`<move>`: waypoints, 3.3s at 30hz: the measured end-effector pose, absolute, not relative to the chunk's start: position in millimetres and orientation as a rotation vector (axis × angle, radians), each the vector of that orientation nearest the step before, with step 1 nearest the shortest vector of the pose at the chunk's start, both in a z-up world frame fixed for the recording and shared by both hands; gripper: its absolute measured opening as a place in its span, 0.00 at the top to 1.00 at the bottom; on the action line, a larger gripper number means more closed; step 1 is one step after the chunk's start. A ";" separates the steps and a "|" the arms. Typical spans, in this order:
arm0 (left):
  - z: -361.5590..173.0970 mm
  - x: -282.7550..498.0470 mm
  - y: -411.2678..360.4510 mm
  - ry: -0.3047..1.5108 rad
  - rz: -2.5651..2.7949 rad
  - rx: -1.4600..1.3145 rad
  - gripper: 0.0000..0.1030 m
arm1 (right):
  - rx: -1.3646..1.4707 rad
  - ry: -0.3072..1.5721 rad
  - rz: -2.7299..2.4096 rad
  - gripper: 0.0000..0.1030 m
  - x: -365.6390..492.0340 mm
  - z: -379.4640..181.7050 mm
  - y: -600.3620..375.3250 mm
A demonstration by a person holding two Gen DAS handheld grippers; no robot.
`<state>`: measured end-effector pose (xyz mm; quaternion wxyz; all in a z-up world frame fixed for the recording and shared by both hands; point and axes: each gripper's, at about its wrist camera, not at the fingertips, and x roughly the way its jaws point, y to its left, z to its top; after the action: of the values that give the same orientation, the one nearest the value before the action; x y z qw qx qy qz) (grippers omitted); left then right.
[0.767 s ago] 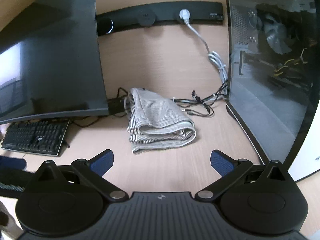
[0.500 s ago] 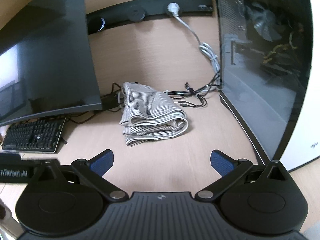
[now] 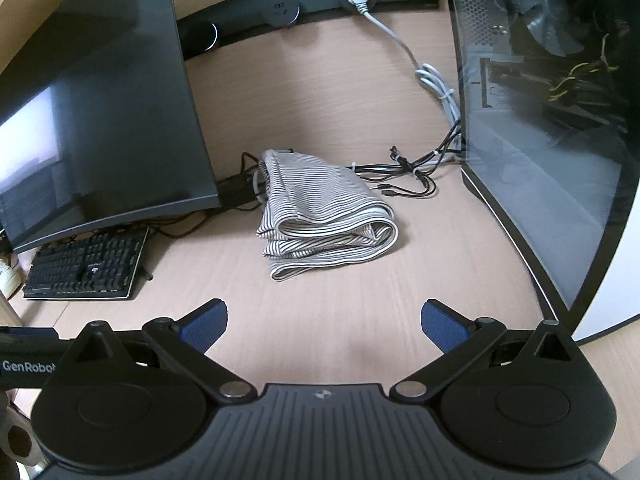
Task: Fold clothes
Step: 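Move both grippers toward the folded striped shirt, then grasp the folded striped shirt with the right gripper and lift it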
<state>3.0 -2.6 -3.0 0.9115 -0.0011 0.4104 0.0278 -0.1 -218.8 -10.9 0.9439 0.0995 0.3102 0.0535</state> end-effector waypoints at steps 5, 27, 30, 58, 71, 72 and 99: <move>-6.3 7.9 -3.1 0.851 0.060 -0.002 0.00 | 0.196 0.646 0.122 0.00 4.8 -14.4 -214.8; -12.5 28.5 55.5 0.793 0.087 -0.177 0.00 | -0.248 0.423 0.176 0.00 124.0 -29.1 -126.5; -13.7 32.8 60.8 0.791 0.059 -0.203 0.00 | -0.357 0.470 0.203 0.00 172.3 -43.0 -95.5; -103.7 244.6 -123.7 0.722 -0.376 0.058 0.00 | 0.072 0.498 0.056 0.00 -1.1 7.6 -265.8; -95.0 98.0 -44.6 0.776 -0.394 0.132 0.00 | 0.215 0.620 0.284 0.00 47.5 -15.1 -232.1; -93.2 87.2 -38.3 0.784 -0.389 0.123 0.00 | 0.208 0.642 0.315 0.00 56.7 -18.8 -219.5; -86.1 49.5 53.6 0.742 -0.359 0.076 0.00 | 0.060 0.948 0.221 0.00 81.6 -86.6 -114.2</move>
<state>49.5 53.6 -86.1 0.9155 0.0369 0.3605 -0.1744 81.6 -114.2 -86.6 0.8836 0.0288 0.4552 0.1059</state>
